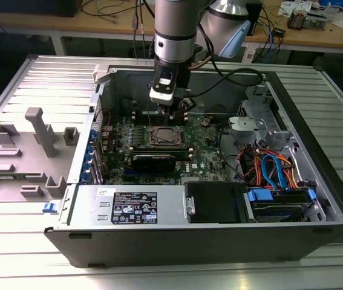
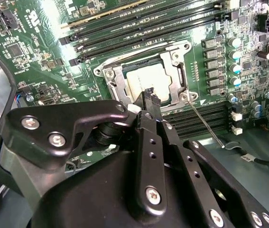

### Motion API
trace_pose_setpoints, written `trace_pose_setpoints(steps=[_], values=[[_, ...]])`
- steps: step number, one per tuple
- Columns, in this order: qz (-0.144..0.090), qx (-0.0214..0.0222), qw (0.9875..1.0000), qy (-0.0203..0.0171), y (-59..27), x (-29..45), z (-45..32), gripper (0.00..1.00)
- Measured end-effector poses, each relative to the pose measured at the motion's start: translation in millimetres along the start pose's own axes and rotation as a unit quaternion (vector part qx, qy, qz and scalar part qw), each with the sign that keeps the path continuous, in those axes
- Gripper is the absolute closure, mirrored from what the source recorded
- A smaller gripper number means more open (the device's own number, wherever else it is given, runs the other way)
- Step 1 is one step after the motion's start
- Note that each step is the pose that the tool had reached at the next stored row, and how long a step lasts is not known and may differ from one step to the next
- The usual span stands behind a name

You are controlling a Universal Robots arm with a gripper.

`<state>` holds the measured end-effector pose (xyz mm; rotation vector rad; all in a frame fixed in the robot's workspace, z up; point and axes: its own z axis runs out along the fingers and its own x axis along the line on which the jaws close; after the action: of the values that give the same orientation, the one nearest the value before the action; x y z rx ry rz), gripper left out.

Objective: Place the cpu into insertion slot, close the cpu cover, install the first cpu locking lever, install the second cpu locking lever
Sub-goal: 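Install the first cpu locking lever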

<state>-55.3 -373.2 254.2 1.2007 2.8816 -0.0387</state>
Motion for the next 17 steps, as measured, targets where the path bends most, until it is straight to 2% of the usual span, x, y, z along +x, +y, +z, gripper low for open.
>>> trace_pose_setpoints(steps=[12,17], values=[[-0.002,-0.0003,1.0,0.0001,0.0,0.0,-0.1,0.89],[-0.002,-0.0002,1.0,0.0001,-0.1,-0.1,-4.7,0.89]])
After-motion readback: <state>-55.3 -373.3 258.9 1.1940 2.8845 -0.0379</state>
